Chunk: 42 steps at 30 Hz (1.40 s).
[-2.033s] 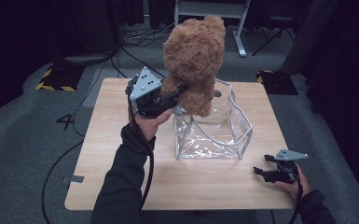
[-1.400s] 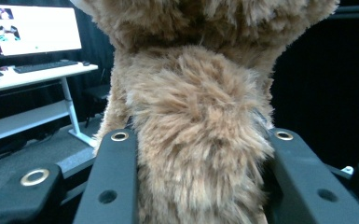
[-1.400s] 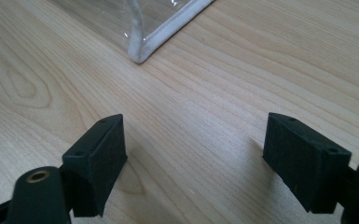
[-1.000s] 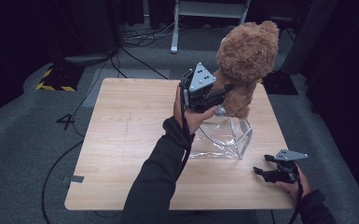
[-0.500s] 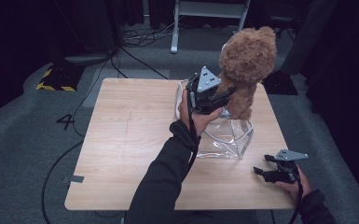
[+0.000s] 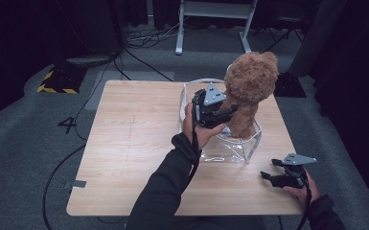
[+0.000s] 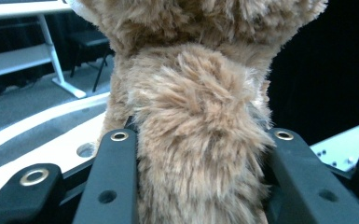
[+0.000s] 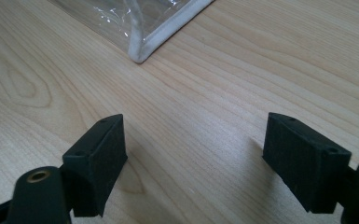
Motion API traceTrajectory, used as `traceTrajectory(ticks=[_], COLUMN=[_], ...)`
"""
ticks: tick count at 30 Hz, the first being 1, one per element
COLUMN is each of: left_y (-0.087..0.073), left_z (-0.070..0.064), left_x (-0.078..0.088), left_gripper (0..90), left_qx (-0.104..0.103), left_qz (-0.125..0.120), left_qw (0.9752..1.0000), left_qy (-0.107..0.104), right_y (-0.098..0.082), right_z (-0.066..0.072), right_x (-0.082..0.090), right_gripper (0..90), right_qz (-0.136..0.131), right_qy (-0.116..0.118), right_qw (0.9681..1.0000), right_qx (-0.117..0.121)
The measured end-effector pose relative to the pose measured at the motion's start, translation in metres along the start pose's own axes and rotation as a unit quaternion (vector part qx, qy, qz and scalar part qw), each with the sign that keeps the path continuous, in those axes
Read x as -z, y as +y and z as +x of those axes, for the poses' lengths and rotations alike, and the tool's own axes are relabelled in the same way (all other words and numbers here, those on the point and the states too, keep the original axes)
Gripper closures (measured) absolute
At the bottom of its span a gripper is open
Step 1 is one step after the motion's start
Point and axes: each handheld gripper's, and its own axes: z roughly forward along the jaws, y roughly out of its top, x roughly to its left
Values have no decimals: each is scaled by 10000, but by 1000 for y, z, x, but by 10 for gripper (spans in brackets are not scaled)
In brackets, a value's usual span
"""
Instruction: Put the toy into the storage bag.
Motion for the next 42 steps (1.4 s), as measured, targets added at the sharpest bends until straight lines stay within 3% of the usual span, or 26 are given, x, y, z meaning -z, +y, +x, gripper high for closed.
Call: traceTrajectory(ticks=[8, 12, 17, 19, 29, 30, 39, 42], left_y=[-1, -1, 1, 3, 5, 6, 9, 8], left_z=[-2, -3, -4, -6, -5, -5, -7, -6], left_x=[-1, -3, -6, -7, -5, -5, -2, 0], left_gripper=[619, 612, 605, 600, 577, 571, 568, 568], left_qx=[-148, -276, -500, -679, -840, -891, -1303, -1316], left_qz=[328, 604, 930, 1155, 1505, 1674, 2326, 2453], left_qw=[9993, 9976, 9942, 9908, 9845, 9810, 9632, 9597], left_qy=[-120, -171, -204, -209, -332, -412, -352, -382], right_y=[0, 0, 0, 0, 0, 0, 0, 0], right_z=[0, 0, 0, 0, 0, 0, 0, 0], right_x=[0, 0, 0, 0, 0, 0, 0, 0], right_gripper=[214, 215, 214, 214, 214, 214, 214, 214], right_qz=[-3, -4, -3, 0, -4, -4, -2, -2], right_qy=[2, 2, 3, 0, 3, 2, 3, 3], right_qw=[10000, 10000, 10000, 10000, 10000, 10000, 10000, 10000], right_qx=[-3, -1, -3, -1, -3, -2, -4, -5])
